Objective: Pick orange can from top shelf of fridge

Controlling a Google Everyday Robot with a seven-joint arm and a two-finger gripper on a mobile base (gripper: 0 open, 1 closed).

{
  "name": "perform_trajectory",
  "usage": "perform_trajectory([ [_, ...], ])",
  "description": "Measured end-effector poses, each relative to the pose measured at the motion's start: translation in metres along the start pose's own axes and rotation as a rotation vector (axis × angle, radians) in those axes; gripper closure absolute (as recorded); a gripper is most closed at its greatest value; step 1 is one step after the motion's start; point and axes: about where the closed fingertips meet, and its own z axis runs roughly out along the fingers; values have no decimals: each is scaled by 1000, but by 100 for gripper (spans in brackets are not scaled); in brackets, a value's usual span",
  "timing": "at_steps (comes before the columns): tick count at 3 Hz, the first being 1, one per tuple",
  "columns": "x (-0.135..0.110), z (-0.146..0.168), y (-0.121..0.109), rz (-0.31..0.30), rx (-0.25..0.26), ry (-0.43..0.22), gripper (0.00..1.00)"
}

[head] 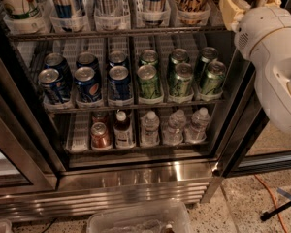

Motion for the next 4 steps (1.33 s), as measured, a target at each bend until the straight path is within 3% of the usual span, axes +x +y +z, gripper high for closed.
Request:
perform_trajectory([
  [1,5,-6,4,-19,-45,11,100],
  [4,-11,2,8,-45,-66,-61,100],
])
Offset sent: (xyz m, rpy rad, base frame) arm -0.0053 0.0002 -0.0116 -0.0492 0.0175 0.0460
